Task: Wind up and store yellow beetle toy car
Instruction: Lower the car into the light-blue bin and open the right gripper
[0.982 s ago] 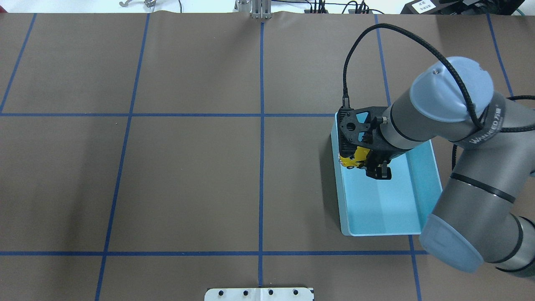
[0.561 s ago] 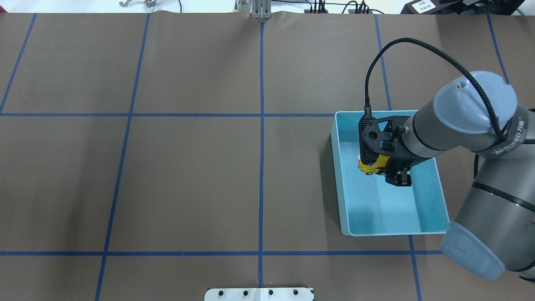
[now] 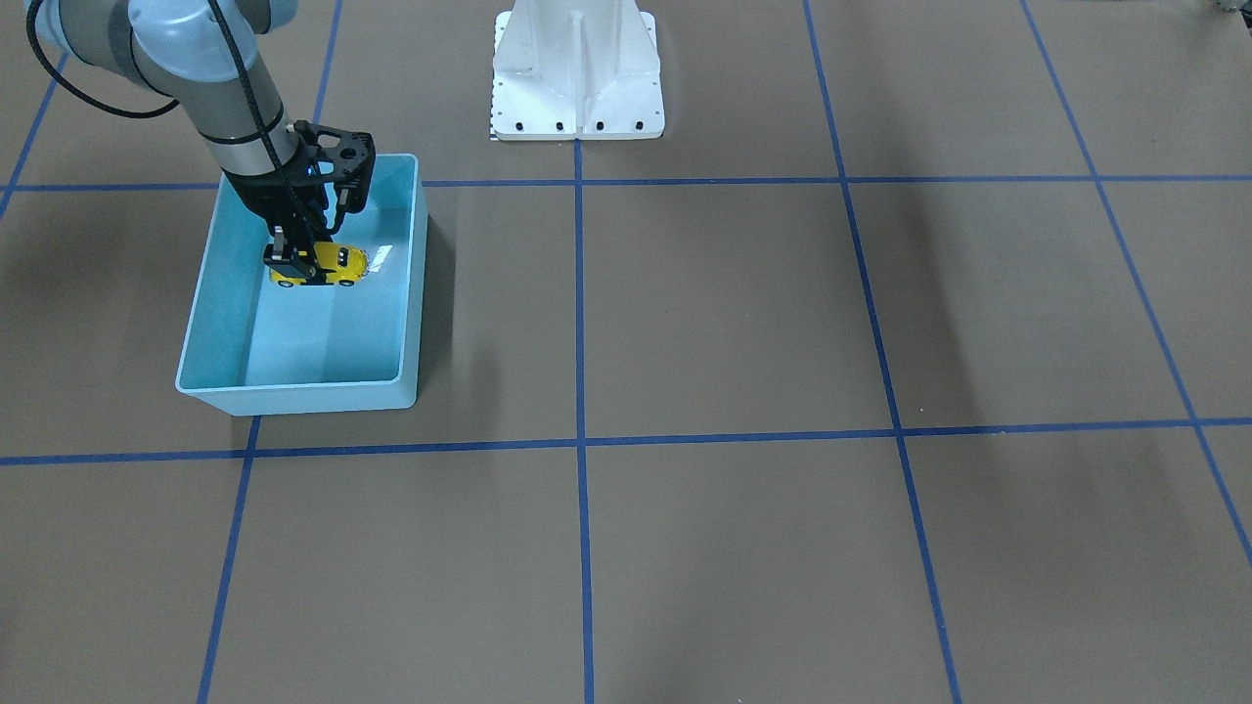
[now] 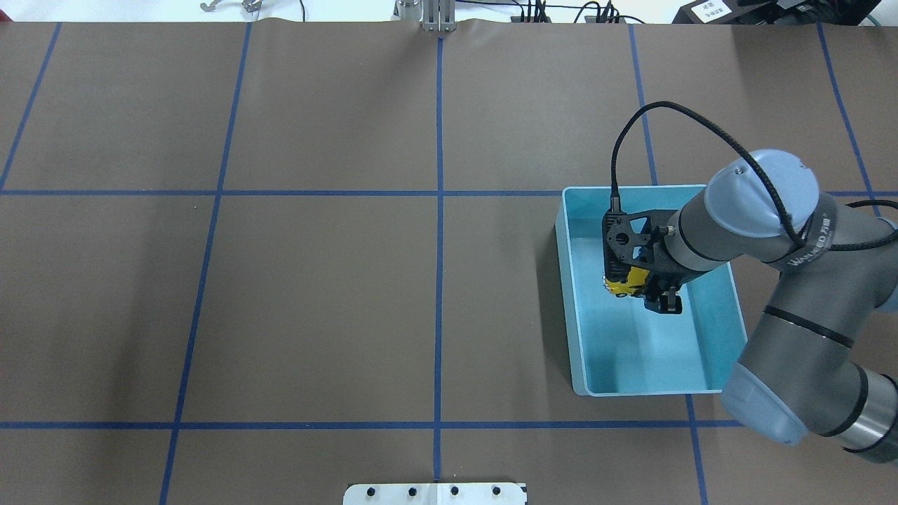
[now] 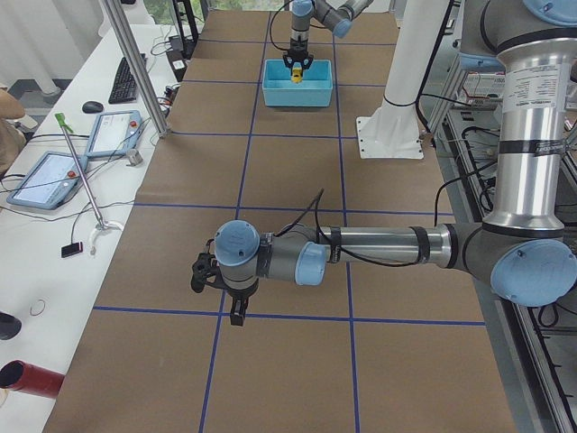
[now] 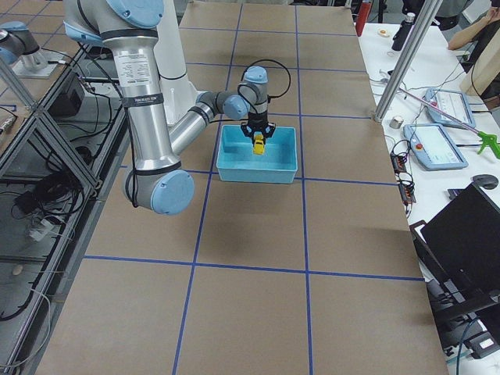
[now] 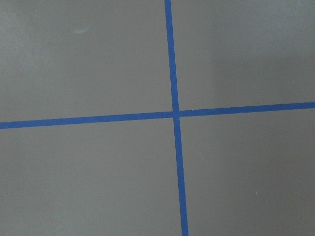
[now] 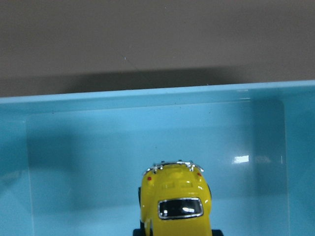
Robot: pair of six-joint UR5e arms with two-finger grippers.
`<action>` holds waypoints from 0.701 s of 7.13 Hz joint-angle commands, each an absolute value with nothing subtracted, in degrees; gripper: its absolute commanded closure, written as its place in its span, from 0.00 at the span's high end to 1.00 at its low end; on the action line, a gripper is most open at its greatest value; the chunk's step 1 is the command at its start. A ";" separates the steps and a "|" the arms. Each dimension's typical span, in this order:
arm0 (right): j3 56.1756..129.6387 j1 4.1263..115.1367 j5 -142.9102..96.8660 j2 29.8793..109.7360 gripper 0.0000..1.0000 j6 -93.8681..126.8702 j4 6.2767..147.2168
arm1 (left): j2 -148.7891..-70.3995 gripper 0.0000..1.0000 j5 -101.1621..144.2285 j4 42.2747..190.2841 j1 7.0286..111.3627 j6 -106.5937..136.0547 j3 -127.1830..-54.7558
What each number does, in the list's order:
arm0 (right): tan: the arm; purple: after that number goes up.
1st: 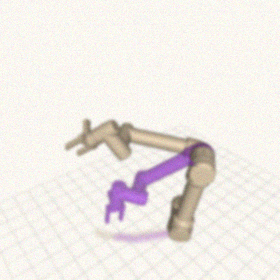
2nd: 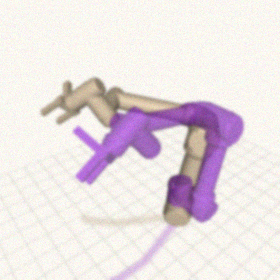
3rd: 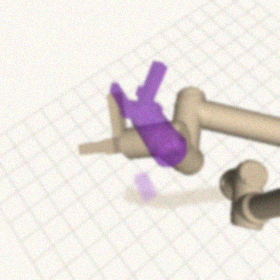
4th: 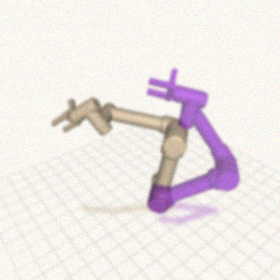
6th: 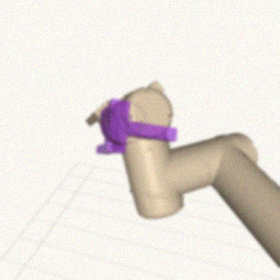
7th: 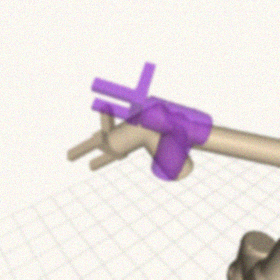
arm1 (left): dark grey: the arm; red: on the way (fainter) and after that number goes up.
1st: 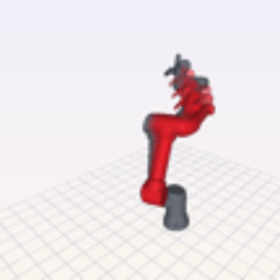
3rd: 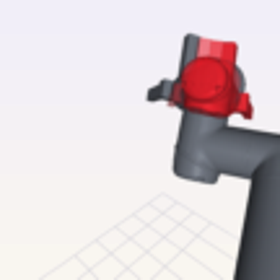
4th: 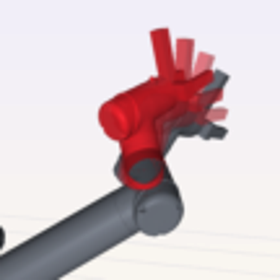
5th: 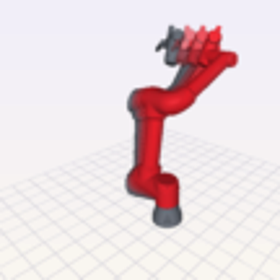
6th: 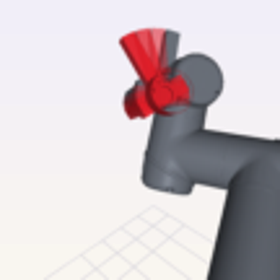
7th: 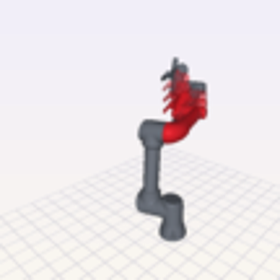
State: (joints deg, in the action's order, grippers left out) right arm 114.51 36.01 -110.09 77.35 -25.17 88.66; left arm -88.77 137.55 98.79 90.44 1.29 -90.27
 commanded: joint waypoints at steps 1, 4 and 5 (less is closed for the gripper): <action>109.96 34.02 -106.81 78.47 0.00 -24.70 83.08 | -88.77 1.00 137.55 98.79 90.44 1.23 -90.26; 109.77 32.96 -106.79 79.28 0.99 -24.35 82.27 | -88.77 1.00 137.55 98.79 90.44 1.23 -90.26; 110.38 32.96 -107.14 79.36 1.00 -24.35 81.40 | -88.77 1.00 137.55 98.79 90.44 1.23 -90.26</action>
